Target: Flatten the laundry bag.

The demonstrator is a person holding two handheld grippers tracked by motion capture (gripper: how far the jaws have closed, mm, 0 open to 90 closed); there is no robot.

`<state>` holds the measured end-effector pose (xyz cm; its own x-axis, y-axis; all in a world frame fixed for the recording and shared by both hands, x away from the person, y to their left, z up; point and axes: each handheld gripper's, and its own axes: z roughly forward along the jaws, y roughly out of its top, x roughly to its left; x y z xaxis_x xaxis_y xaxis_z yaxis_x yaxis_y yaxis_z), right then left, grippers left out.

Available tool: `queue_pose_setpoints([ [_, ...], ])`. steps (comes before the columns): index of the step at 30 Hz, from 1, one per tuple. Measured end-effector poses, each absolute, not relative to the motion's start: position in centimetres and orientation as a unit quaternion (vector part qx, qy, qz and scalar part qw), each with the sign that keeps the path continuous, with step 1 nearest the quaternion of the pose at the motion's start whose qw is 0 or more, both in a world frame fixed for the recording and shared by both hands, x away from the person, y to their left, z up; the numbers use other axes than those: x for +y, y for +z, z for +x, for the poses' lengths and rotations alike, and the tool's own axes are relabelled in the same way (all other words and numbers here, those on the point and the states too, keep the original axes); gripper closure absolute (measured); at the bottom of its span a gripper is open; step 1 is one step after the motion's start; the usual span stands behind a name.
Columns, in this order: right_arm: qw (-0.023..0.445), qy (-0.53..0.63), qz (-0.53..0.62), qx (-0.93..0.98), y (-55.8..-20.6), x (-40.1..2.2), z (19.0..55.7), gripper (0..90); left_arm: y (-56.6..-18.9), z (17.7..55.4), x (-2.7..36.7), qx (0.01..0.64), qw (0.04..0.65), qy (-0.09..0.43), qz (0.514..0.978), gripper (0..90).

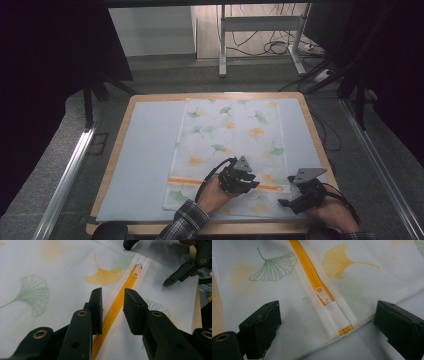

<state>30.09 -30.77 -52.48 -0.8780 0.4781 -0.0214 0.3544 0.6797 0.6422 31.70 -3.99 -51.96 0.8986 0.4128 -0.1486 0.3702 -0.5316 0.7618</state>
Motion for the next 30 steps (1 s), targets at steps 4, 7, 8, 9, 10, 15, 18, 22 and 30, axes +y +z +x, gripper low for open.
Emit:
queue_pose_setpoints([
  [4,0.095,0.33,0.229,0.911,-52.5,-30.8,30.1,7.2,-52.0,31.5,-4.1,0.223,0.427,0.031,0.876,65.1],
  [7,0.095,0.329,0.229,0.911,-52.4,-30.8,30.1,7.8,-52.0,31.5,-2.7,0.234,0.42,0.053,0.876,54.2],
  [8,0.095,0.329,0.229,0.911,-52.4,-30.8,30.1,7.8,-52.0,31.5,-2.7,0.234,0.42,0.053,0.876,50.5],
  [9,0.094,0.328,0.23,0.911,-52.4,-30.7,30.1,8.4,-52.0,31.6,-2.1,0.238,0.418,0.06,0.875,50.5],
  [10,0.095,0.326,0.231,0.912,-52.3,-30.7,30.1,9.5,-52.0,31.6,-1.4,0.247,0.416,0.068,0.872,47.6],
  [15,0.096,0.327,0.253,0.906,-52.0,-31.0,30.3,16.6,-51.7,32.3,5.4,0.311,0.395,0.112,0.857,40.9],
  [18,0.1,0.327,0.259,0.903,-51.9,-31.1,30.5,18.1,-51.6,32.4,7.5,0.329,0.404,0.108,0.847,40.5],
  [22,0.102,0.328,0.25,0.905,-51.9,-31.1,30.7,20.2,-51.1,31.9,7.1,0.309,0.431,0.085,0.844,43.6],
  [30,0.102,0.327,0.237,0.909,-52.0,-30.9,30.5,19.6,-51.3,31.3,-1.7,0.221,0.417,0.056,0.88,66.3],
])
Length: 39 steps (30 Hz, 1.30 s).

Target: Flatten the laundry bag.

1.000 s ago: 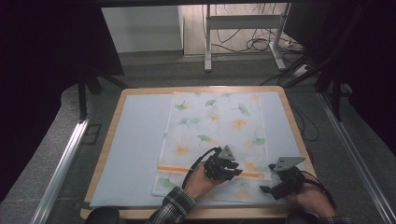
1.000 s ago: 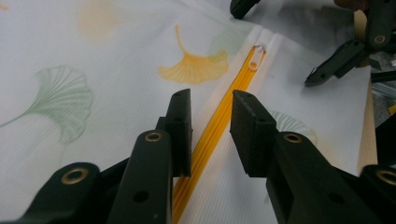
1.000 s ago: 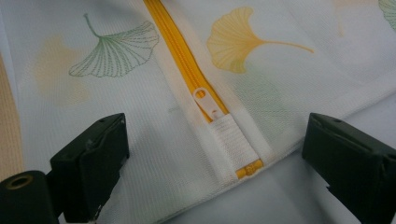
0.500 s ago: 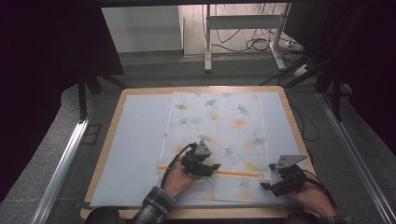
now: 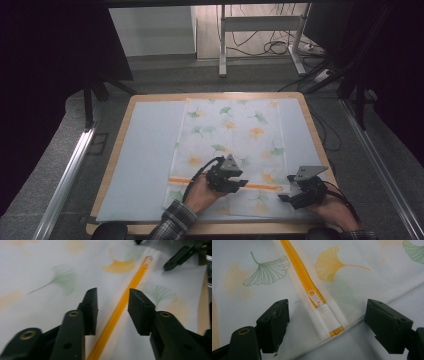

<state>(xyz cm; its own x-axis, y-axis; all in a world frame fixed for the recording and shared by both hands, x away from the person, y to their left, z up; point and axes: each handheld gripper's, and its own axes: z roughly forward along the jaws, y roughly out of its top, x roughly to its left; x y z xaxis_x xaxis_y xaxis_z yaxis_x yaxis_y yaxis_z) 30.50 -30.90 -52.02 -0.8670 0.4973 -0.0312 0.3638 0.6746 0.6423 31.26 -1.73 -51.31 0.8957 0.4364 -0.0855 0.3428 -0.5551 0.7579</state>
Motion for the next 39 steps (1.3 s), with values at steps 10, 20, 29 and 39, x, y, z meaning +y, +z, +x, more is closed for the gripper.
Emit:
queue_pose_setpoints([
  [10,0.099,0.329,0.238,0.909,-52.1,-30.9,30.4,18.1,-51.4,31.7,-8.0,0.18,0.419,0.025,0.89,75.9],
  [20,0.099,0.331,0.238,0.908,-52.2,-31.0,30.4,18.1,-52.4,31.8,-10.9,0.167,0.402,0.027,0.9,81.5],
  [29,0.098,0.332,0.239,0.908,-52.2,-31.0,30.5,18.2,-52.8,31.5,-11.6,0.161,0.396,0.033,0.903,75.0],
  [39,0.097,0.331,0.24,0.907,-52.2,-31.0,30.5,18.1,-52.9,31.8,-11.5,0.171,0.4,0.013,0.9,83.2],
])
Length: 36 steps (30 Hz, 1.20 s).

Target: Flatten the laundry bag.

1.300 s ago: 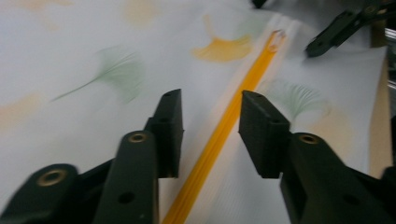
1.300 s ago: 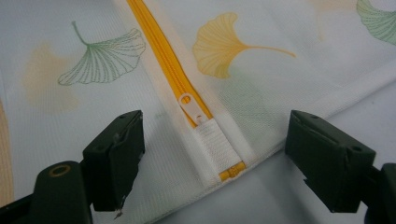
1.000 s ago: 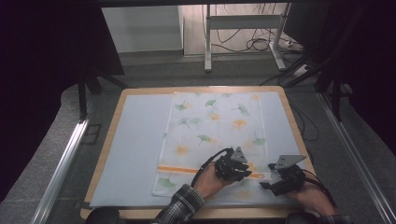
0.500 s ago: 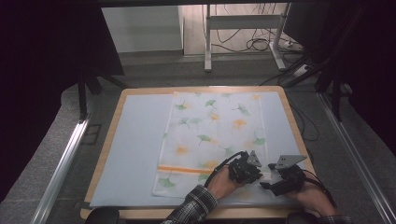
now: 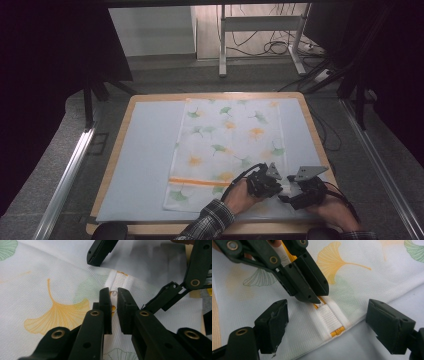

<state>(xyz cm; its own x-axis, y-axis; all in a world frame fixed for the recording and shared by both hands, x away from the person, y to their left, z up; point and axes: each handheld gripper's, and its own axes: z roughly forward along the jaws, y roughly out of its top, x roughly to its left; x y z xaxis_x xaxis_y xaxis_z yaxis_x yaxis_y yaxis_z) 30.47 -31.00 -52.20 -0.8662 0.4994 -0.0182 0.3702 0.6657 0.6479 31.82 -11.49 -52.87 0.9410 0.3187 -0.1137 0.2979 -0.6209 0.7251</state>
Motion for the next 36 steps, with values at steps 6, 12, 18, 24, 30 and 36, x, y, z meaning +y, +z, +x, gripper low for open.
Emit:
queue_pose_setpoints([
  [6,0.098,0.332,0.24,0.907,-52.2,-31.0,30.5,18.2,-52.6,31.7,-11.5,0.171,0.395,0.016,0.902,83.5],
  [12,0.098,0.334,0.241,0.906,-52.2,-31.0,30.5,18.3,-52.5,32.2,-11.2,0.182,0.412,-0.001,0.893,83.5],
  [18,0.098,0.335,0.243,0.905,-52.2,-31.0,30.5,18.6,-52.4,32.3,-11.0,0.182,0.417,0.002,0.89,88.2],
  [24,0.099,0.335,0.244,0.905,-52.2,-31.0,30.5,19.0,-52.4,32.3,-11.0,0.181,0.412,0.002,0.893,90.0],
  [30,0.099,0.333,0.244,0.905,-52.2,-31.0,30.5,19.5,-52.5,32.3,-10.9,0.176,0.406,0.005,0.897,90.0],
  [36,0.101,0.33,0.248,0.905,-52.2,-31.0,30.5,21.2,-52.5,32.4,-10.3,0.178,0.4,0.004,0.899,90.0],
])
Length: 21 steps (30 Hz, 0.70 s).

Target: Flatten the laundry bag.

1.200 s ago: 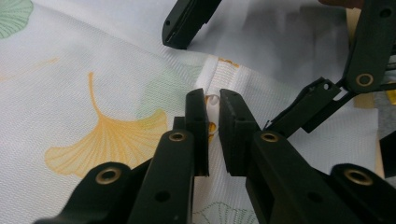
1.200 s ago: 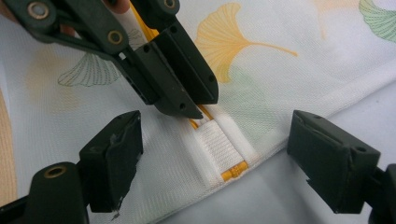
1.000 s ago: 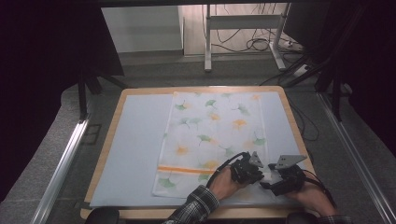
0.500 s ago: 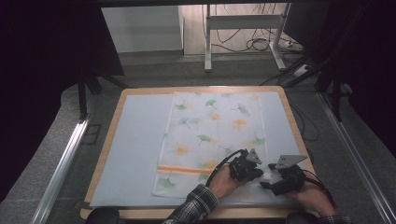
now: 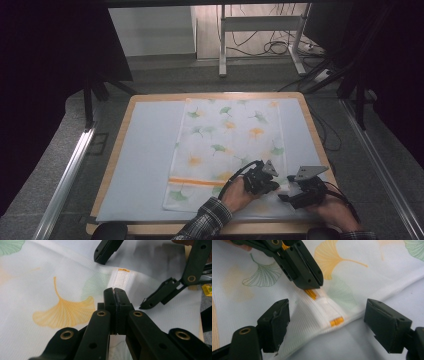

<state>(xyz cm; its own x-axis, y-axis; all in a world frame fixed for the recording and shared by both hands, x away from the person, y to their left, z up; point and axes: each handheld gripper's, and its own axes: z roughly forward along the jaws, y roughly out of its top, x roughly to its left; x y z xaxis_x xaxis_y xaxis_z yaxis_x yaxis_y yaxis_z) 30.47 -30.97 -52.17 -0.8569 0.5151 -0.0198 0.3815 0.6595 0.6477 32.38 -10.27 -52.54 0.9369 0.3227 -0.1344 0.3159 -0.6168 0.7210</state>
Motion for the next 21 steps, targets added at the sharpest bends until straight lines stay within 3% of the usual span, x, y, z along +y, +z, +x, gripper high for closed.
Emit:
queue_pose_setpoints([
  [6,0.103,0.326,0.249,0.906,-52.1,-30.9,30.5,21.8,-52.7,32.5,-10.0,0.179,0.403,0.001,0.898,90.0],
  [12,0.106,0.348,0.23,0.902,-50.8,-30.6,30.0,28.4,-52.6,32.6,-10.4,0.179,0.406,-0.001,0.896,90.0],
  [21,0.085,0.325,0.225,0.915,-51.6,-30.4,30.6,27.0,-52.8,32.6,-10.7,0.178,0.407,-0.006,0.896,90.0],
])
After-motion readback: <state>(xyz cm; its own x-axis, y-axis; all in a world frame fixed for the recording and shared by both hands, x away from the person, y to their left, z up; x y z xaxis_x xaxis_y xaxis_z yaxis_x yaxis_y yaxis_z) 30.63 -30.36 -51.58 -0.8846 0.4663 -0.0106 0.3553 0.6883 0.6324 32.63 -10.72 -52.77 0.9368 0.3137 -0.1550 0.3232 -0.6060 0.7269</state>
